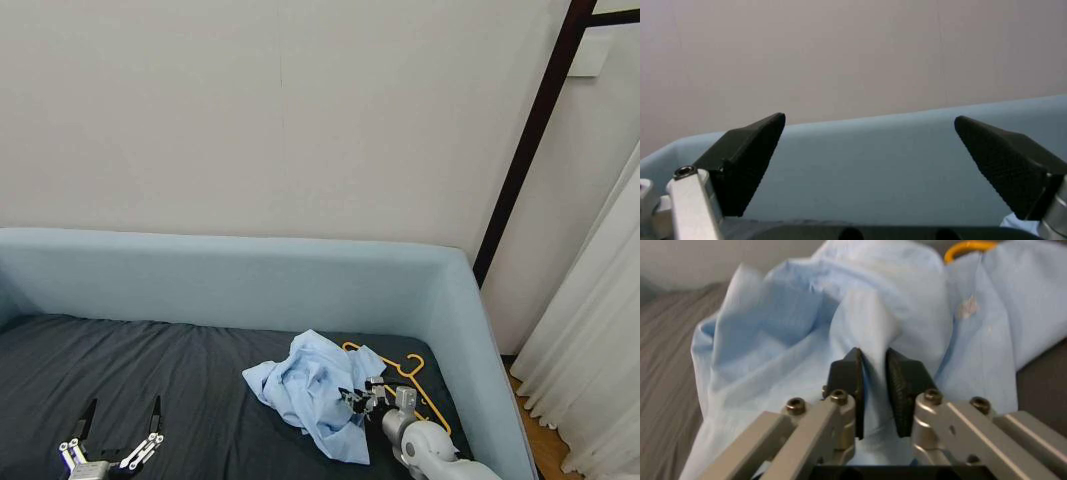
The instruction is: Pick up the clothes from the sofa and hang them on the clothes hanger.
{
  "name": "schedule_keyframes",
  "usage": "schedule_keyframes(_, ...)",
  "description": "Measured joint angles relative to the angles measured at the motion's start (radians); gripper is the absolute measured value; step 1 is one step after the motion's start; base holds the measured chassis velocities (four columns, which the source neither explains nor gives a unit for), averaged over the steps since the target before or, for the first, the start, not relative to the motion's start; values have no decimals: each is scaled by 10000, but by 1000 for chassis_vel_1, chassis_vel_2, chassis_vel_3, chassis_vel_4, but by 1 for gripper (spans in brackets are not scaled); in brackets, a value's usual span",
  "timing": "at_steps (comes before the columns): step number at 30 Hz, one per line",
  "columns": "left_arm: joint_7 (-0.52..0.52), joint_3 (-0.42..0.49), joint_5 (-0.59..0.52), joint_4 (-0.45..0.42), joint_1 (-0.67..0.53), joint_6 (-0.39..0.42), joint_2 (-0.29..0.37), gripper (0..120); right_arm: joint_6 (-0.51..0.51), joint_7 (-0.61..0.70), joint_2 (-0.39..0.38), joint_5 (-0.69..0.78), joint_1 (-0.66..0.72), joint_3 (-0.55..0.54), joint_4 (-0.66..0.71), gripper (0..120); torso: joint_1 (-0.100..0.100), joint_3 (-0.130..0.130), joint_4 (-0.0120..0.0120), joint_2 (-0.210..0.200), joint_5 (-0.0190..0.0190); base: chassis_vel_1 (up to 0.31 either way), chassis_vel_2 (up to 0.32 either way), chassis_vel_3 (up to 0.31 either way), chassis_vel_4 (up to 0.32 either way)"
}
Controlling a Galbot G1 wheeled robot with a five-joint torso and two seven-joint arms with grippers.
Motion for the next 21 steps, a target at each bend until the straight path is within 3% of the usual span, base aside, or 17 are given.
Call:
schedule_keyframes(4, -18, -5, -20, 35, -15, -16, 19, 100, 771, -148, -2, 45, 11, 143, 128, 1, -1, 0, -1, 0, 0, 0, 0, 0, 0)
schedule_keyframes(8, -27, 36, -61, 35, -62, -40, 29, 100, 2270, -1004, -193, 465, 148, 453, 885, 0, 0, 0, 1, 0, 0, 0, 0, 0, 0)
schedule_keyframes(15, -34, 92, -141, -106, -106, -67, 6, 100, 2622, -1520, -866, 1937, 565, 862, 2963, 0, -1, 0, -2, 0, 0, 0, 0, 0, 0)
schedule_keyframes(21, -41, 65, -224, -305, -68, -90, 16, 100, 2954, -2080, -1487, 2962, 1989, 1051, 4190, 0, 0, 0, 0, 1, 0, 0, 0, 0, 0)
